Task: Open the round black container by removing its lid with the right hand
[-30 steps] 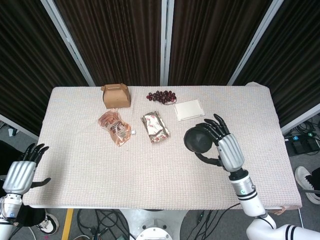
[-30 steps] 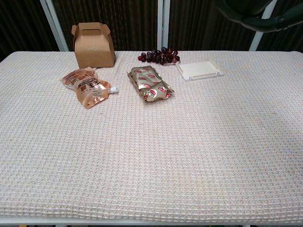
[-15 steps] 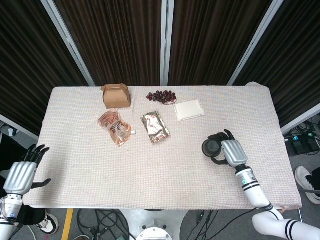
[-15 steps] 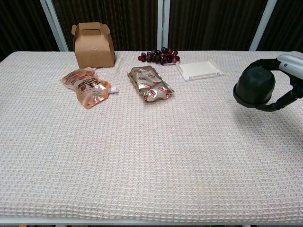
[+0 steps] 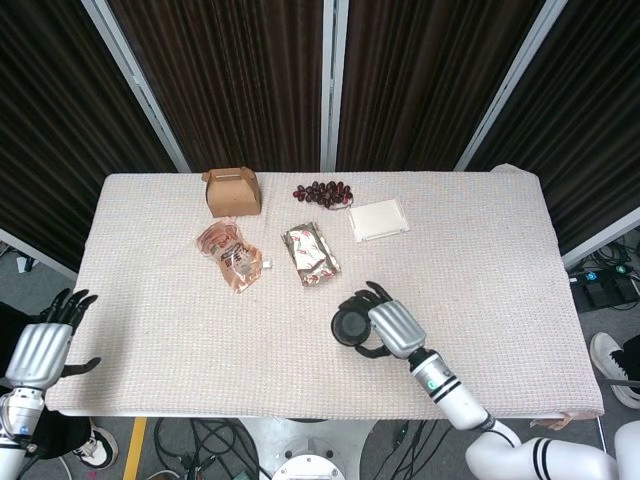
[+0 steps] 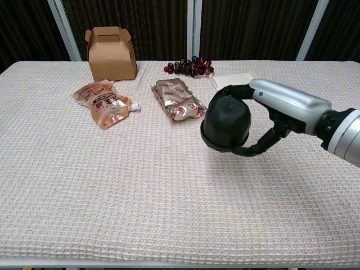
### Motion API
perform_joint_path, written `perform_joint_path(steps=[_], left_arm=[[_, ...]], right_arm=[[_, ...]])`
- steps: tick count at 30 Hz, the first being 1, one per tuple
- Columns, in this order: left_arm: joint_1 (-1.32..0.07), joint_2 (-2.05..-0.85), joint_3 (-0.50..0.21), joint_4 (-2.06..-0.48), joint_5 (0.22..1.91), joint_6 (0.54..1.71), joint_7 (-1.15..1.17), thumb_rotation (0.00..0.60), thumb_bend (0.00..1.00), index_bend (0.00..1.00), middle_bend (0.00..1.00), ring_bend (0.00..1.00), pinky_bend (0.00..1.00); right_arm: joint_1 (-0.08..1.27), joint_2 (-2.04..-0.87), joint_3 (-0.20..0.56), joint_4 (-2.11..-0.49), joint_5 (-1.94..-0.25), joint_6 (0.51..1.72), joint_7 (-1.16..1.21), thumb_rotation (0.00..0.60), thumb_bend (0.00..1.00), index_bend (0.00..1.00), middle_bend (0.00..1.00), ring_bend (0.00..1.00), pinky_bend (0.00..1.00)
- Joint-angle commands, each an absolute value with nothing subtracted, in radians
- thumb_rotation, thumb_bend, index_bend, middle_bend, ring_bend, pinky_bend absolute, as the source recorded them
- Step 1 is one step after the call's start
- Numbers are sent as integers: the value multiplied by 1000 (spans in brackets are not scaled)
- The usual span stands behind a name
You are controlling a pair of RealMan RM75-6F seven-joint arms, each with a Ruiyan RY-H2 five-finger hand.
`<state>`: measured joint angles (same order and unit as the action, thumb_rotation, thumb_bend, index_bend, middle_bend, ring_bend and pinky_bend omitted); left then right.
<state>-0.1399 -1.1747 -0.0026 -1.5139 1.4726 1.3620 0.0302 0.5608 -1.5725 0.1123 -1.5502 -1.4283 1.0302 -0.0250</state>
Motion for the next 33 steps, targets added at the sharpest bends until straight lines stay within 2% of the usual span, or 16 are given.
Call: perform_joint_path(steps=[1,5,7,13,16,18,23,27,30,33], left_arm=[[-142,-1176,0,-1506,1473,1356,21,600,21,117,67,0,239],[-140,-1176,4,-1504,1478,1357,16,600,21,117,67,0,239],[-138,-1176,5,-1507,1477,1360,20,600,21,117,67,0,239],[-130,-1170,5,-1518,1471,1370,31,600,21,117,67,0,239],[-131,-1168,1,-1517,1465,1365,28,600,21,117,67,0,239],[-135,-1172,0,-1511,1464,1358,21,600,21,117,67,0,239],[-145,-1189,8,-1490,1475,1339,9,600,21,117,67,0,239],[-141,-1188,8,-1487,1475,1345,4,600,21,117,67,0,239],[-134,-1186,8,-1488,1476,1358,1,600,21,117,67,0,239],[-129,-1182,9,-1486,1470,1360,0,600,21,117,67,0,239]], right_arm=[[508,-1493,172,-1478,-1294,1075,8,600,280,498,544,149,0],[447,-1408,207,-1426,-1188,1082,94,600,292,504,545,150,0],[449,-1405,192,-1449,-1206,1059,116,600,302,513,547,149,0],[542,-1576,114,-1508,-1341,966,54,600,304,519,546,149,0],[554,-1625,121,-1494,-1341,976,21,600,303,519,544,150,0],[538,-1604,132,-1484,-1320,1003,11,600,303,519,544,150,0],[445,-1435,159,-1455,-1244,1091,48,600,304,517,543,150,0],[430,-1376,148,-1483,-1262,1088,65,600,308,516,543,149,0],[475,-1432,132,-1510,-1320,1053,39,600,307,516,543,149,0],[537,-1544,118,-1503,-1342,982,-3,600,308,517,543,150,0]])
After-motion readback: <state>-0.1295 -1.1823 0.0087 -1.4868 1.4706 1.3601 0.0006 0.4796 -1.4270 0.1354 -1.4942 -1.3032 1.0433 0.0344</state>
